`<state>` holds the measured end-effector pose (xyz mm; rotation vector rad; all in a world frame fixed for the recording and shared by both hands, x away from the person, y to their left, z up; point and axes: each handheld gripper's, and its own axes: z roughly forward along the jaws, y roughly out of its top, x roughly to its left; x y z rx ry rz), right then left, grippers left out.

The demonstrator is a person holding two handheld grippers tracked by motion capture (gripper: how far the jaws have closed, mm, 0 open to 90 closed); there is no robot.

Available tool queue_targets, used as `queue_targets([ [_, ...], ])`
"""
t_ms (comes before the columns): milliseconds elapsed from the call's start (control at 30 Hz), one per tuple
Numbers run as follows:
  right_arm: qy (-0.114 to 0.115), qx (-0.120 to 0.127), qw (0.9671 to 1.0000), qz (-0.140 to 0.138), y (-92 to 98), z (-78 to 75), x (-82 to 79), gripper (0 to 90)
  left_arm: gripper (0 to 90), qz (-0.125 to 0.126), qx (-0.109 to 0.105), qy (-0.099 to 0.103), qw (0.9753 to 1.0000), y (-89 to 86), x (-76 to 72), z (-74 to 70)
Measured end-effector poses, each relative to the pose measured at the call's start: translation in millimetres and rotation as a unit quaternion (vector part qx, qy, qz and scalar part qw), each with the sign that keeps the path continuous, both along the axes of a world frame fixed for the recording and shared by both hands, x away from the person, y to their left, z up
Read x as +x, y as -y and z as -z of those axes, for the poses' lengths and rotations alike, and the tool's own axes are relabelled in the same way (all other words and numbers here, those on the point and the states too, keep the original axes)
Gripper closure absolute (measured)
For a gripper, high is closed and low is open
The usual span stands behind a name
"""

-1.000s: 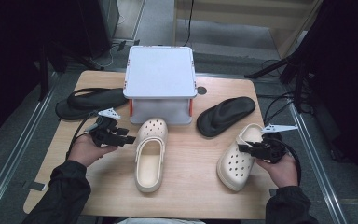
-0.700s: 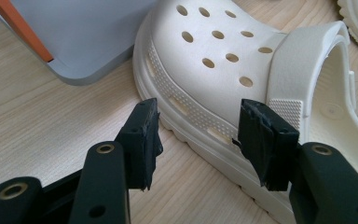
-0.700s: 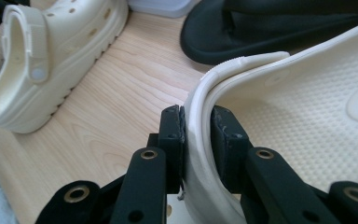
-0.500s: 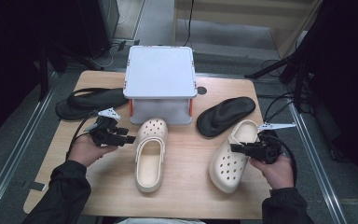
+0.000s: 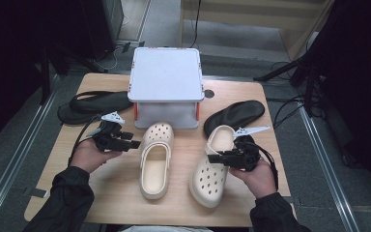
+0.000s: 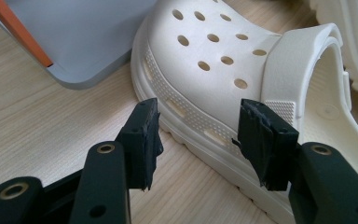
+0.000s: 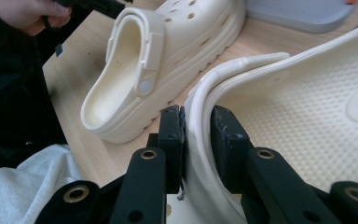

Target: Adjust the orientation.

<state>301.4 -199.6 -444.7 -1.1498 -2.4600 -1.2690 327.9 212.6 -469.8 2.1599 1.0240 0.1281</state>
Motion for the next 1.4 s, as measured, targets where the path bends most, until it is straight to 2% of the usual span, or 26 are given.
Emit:
queue_targets([
  [267,-0.008,-0.006,0.9994,-0.034,-22.8,7.7,0.2,76.1,49.7,-0.001,0.0,0.004,1.0,-1.2,-6.3,-2.8],
  [400,-0.008,-0.012,0.9988,-0.048,-30.6,11.4,1.1,76.1,49.5,-0.002,-0.007,0.009,0.9999,0.4,-11.5,-5.8],
  [567,-0.016,-0.018,0.9981,-0.057,-33.8,16.7,-0.5,75.9,49.3,0.001,0.0,0.009,1.0,0.6,-15.0,-5.2],
  [667,-0.013,-0.022,0.9988,-0.042,-25.1,17.4,-7.9,76.0,49.3,-0.001,-0.001,0.01,0.9999,-1.0,-15.4,-4.8],
  [733,-0.015,-0.028,0.9992,-0.023,-15.4,18.7,-9.7,75.9,49.4,-0.004,-0.003,0.009,0.9999,-2.7,-15.0,-4.2],
  [833,-0.022,-0.021,0.9995,0.009,-2.0,20.6,-12.0,76.0,49.4,-0.004,-0.002,0.01,0.9999,-2.8,-15.2,-4.3],
  [933,-0.027,-0.021,0.9983,0.047,8.2,20.2,-16.2,76.0,49.5,-0.005,-0.004,0.012,0.9999,-2.9,-15.4,-4.8],
  [1067,-0.036,-0.007,0.9968,0.072,14.3,23.2,-17.6,75.9,49.5,-0.002,-0.002,0.009,1.0,-2.2,-14.2,-3.6],
  [1167,-0.034,-0.009,0.9966,0.075,11.1,25.7,-17.1,75.5,49.5,-0.001,-0.001,0.01,0.9999,-2.2,-14.6,-3.8],
  [1233,-0.04,-0.003,0.9961,0.079,9.6,27.2,-16.4,74.8,49.5,-0.001,-0.002,0.012,0.9999,-2.8,-14.9,-4.0],
  [1400,-0.011,-0.017,0.9978,0.063,8.7,27.5,-18.7,63.9,49.5,-0.004,-0.003,0.01,0.9999,-3.6,-14.1,-3.2],
])
